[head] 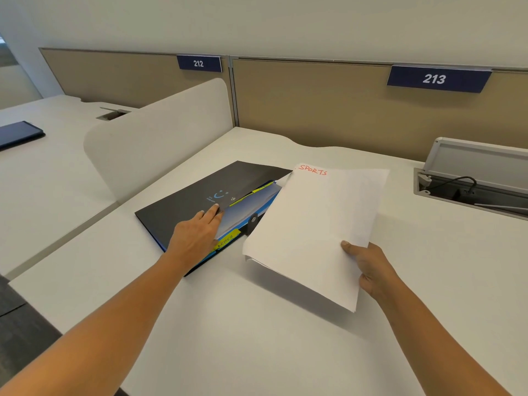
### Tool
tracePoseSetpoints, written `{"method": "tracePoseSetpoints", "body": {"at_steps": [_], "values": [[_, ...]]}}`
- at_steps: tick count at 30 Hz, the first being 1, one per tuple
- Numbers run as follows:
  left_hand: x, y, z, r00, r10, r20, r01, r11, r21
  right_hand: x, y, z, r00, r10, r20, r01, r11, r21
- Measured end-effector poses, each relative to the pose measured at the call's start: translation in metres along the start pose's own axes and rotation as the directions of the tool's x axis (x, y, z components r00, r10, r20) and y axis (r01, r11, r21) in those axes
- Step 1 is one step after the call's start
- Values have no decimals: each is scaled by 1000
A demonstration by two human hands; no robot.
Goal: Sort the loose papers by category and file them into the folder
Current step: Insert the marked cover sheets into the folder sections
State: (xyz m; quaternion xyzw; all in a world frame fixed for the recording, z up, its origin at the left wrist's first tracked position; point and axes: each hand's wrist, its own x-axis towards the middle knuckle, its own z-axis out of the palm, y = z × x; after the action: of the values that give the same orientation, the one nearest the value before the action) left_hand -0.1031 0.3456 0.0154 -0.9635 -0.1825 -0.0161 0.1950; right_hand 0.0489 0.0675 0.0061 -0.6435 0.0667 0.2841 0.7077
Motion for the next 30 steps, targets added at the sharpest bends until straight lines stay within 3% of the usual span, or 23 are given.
{"method": "tracePoseSetpoints", "body": {"at_steps": [4,8,11,18,22,26,28,30], "values": [[-1,-2,1,993,15,-114,-16,1000,-12,-1,0,1,1000,-9,-13,9,1000,-6],[-1,-2,-4,995,89,37,-90,996,17,-2,1,0,1000,-4,-22,3,1000,-9],[-2,0,-10,994,93,61,-95,995,18,-3,2,-1,1000,-6,-29,6,1000,-9],[4,-7,-12,979,-205,-15,192,938,-290,-2,7,-2,998,-16,-63,10,995,-97],[8,-11,-15,962,-271,-28,242,895,-374,-3,13,-2,993,-52,-104,25,969,-245],[8,-9,-20,964,-260,-56,208,868,-451,-7,9,1,918,-310,-247,119,810,-574],[7,-6,-23,962,-262,-70,198,855,-479,-10,6,7,808,-543,-228,222,640,-736],[7,-3,-25,960,-269,-77,198,848,-492,-7,5,22,661,-746,-79,387,429,-816]]}}
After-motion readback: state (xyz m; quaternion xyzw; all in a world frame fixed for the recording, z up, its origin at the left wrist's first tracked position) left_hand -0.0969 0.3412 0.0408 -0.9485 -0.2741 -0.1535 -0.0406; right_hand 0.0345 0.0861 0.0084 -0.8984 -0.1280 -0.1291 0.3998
